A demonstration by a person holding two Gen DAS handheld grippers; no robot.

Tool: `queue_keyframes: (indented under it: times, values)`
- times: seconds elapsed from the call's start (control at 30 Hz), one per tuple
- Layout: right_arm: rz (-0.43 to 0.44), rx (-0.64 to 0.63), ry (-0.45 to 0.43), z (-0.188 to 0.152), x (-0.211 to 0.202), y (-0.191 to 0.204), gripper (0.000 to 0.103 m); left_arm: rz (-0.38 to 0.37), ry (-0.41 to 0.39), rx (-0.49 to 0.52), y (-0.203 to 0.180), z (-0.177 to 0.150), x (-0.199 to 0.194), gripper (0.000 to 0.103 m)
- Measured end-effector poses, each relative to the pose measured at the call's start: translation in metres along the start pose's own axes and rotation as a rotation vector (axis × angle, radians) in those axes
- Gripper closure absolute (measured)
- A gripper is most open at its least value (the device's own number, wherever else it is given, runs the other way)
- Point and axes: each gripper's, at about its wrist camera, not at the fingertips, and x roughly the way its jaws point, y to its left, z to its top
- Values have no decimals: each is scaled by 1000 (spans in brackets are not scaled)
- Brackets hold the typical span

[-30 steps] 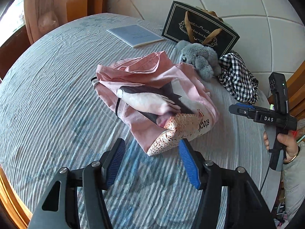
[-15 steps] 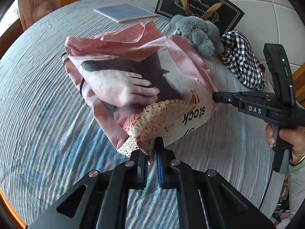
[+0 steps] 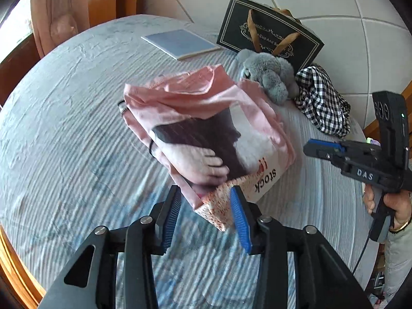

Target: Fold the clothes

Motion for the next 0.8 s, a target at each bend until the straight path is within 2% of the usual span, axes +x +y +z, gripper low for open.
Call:
queue_keyframes:
  times: [0.07,0.13,0.3,0.43,0.47,0.5,0.57,0.67,0.77,0.8]
  values:
    - [6,12,-5,-3,1,11,68,44,-16,40,12,21,3,53]
    - [24,30,-4,-8,4,18,60,92,-9,80,25,40,17,52]
    - [34,63,-15,-14,22,48,60,166,28,153,57,74,66,52]
    - [45,118,-44,-3,42,63,60,171,27,213,70,95,97,54]
    - [51,128,-34,0,50,67,60,169,36,221,72,100,105,73]
    - [59,135,-23,2,58,72,60,174,61,213,77,103,114,98]
    - [75,132,26,2,78,82,60,181,103,195,87,108,129,98]
    - [16,95,127,-8,106,96,60,156,112,149,105,114,132,96]
    - [15,98,152,-10,101,97,60,138,113,102,123,123,124,85]
    - [25,121,159,-10,96,93,60,146,95,103,127,127,116,84]
